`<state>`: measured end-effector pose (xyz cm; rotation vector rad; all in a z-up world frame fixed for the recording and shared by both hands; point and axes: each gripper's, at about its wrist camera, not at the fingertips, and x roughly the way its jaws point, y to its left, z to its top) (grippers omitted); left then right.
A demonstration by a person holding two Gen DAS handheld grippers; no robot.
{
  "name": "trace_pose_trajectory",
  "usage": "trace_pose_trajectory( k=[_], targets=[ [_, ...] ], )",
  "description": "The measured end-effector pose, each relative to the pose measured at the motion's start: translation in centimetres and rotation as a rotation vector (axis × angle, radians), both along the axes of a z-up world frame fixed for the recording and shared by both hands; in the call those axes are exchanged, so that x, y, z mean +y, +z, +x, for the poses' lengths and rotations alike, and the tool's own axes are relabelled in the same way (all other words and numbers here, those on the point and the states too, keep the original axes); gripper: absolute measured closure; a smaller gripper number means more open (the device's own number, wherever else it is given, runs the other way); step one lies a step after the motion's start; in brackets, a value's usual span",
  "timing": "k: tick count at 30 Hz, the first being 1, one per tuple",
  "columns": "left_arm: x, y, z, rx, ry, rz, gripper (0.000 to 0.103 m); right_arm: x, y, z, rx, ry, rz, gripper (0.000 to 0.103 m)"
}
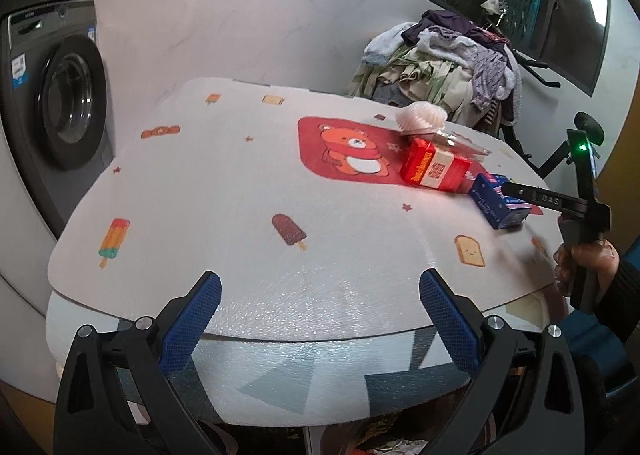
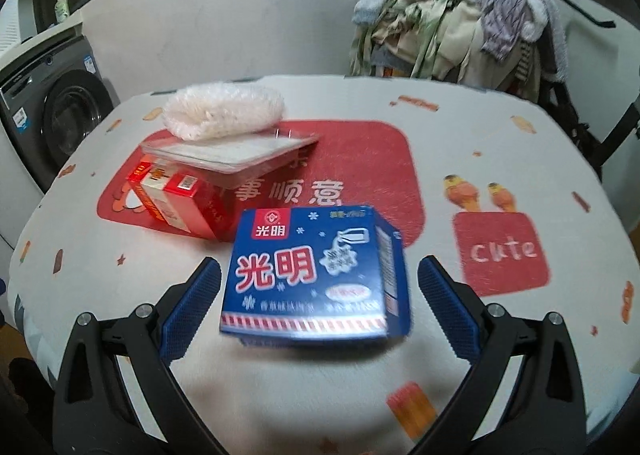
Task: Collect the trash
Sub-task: 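Grasp the blue Guangming ice-cream box with the right tool, then grasp the white bubble-wrap sleeve with the left tool while the right tool holds the box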
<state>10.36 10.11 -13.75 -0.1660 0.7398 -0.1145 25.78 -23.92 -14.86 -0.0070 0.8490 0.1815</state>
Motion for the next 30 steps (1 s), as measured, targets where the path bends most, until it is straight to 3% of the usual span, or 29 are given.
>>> trace_pose_trajectory(
  k=[5,7,8,9,15,19,24,28,30],
  targets=[
    [0.3,-0.8,0.7,0.021,0.009,-0.013,0.006,0.6,-1.8,1.3,0.057,-0.02,0.018,0.006],
    [0.2,-0.9,1.0,0.028,0.006,-0.021,0.006,1.0,-2.3,1.3,0.06,-0.026,-0.02,0.006],
    [0.1,-1.0,1.1,0.031,0.004,-0.025,0.006,1.2,-2.4,1.3,0.061,-0.023,-0.031,0.008],
    [0.0,-1.0,1.3,0.035,0.001,-0.029,0.006,1.3,-2.4,1.2,0.059,-0.01,-0.021,0.02],
    [-0.8,0.7,4.4,0.026,-0.057,-0.091,0.006,1.2,-1.9,0.3,0.003,0.009,0.009,0.021],
    [-1.6,3.9,9.9,0.02,-0.091,-0.153,0.006,-0.2,-1.5,0.0,-0.026,-0.073,0.038,0.021],
    [-6.5,6.9,19.5,0.033,-0.202,-0.19,0.006,-2.2,-1.5,0.1,-0.022,-0.152,0.11,0.021],
    [-11.4,6.1,26.4,0.146,-0.292,-0.178,0.006,-2.8,-1.6,0.0,-0.018,-0.149,0.14,0.021],
    [-13.2,5.5,28.9,0.164,-0.283,-0.141,0.006,-3.1,-1.7,0.0,-0.017,-0.16,0.155,0.021]
  ],
)
